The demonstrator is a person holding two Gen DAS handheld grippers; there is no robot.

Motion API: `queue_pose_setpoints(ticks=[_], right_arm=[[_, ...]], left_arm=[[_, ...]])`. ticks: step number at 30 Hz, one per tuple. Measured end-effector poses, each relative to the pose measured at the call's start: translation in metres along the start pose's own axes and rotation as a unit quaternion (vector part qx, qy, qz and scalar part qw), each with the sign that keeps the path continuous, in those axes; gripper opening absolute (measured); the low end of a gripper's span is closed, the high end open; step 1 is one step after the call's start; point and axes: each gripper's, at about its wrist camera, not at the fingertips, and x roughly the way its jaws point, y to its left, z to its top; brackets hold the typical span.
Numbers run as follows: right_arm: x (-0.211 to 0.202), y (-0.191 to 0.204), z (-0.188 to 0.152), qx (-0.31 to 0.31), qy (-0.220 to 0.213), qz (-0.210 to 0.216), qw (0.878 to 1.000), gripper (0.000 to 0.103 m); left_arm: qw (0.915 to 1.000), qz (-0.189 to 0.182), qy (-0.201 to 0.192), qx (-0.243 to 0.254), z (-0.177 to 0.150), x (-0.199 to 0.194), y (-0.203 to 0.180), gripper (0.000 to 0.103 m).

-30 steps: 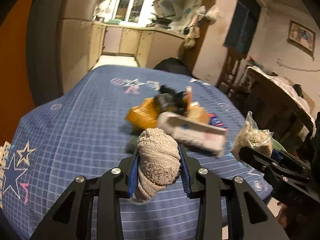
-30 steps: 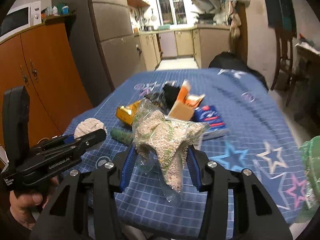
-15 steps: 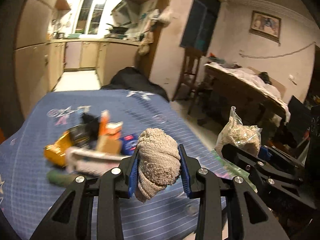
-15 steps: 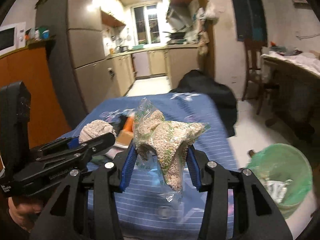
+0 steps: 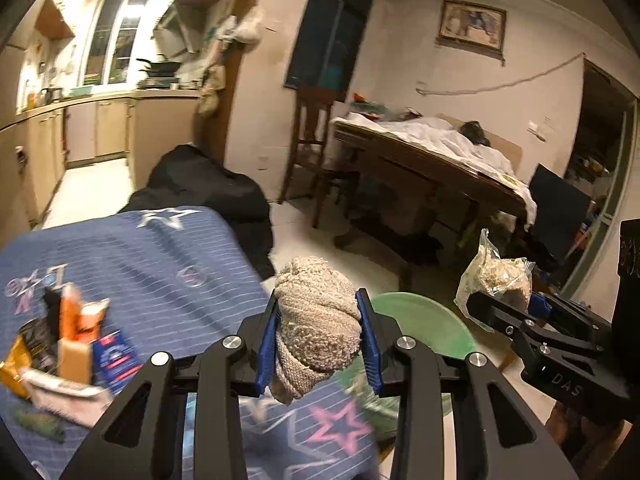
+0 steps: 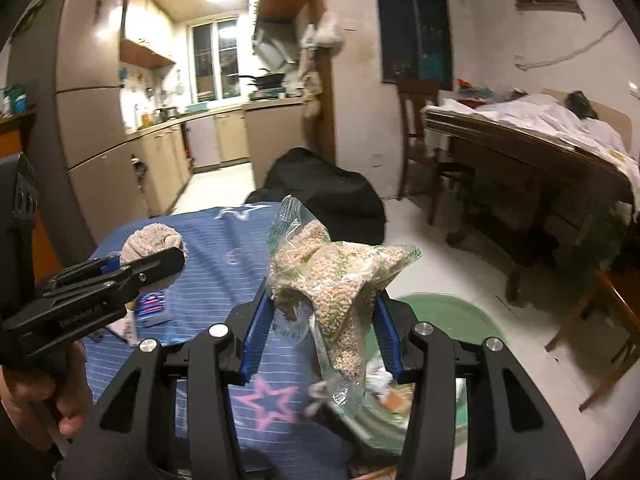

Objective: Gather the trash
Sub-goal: 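Carry sock and grain bag over the bin and open both tools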

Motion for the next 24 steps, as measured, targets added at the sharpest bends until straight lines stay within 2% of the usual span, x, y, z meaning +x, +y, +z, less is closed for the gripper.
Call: queue_pose_setpoints(ticks=[5,12,17,24], right_arm=[[0.001,-0.046,0.006,0.022,0.013,-0.024,0.999,0.045],[0.025,-0.102,0.005,0.067,0.075,-0.027,0.995,0.045],[0.055,-0.133,0.001,0.09,0.135,-0.021,0.986,0.045],[0.084,-0.154,-0.012,0.105,0.2,-0.003,0.974,0.045]], left_arm=[[0.999,-0.029,0.025,0.024,0.019,0.043,-0.041,0.037],[0.9939,-0.064,0.082,0.038,0.029,0.112,-0.083,0.037],[0.9876,-0.071,0.135,0.037,0.021,0.165,-0.094,0.037],[0.9761,-0.072,0.202,0.034,0.007,0.231,-0.099,0.037]])
